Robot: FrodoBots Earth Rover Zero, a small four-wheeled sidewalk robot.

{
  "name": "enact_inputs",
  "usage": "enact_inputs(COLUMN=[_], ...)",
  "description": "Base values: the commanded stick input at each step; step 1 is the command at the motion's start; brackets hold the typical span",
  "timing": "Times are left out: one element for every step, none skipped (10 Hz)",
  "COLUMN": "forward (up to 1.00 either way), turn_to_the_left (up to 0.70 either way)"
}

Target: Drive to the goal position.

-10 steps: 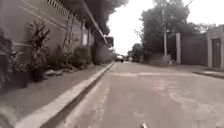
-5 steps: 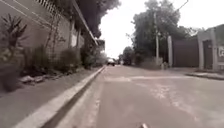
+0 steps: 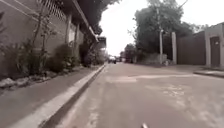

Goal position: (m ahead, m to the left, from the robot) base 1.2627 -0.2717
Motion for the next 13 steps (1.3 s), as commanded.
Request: enact_inputs(forward=[1.0, 1.0, 1.0, 1.0, 1.0, 1.0, 1.0, 1.0, 1.0, 1.0, 1.0, 1.0, 1.0], turn_to_the_left=[0.0, 0.0, 0.0, 0.0, 0.0, 0.0, 0.0, 0.0, 0.0, 0.0, 0.0, 0.0, 0.0])
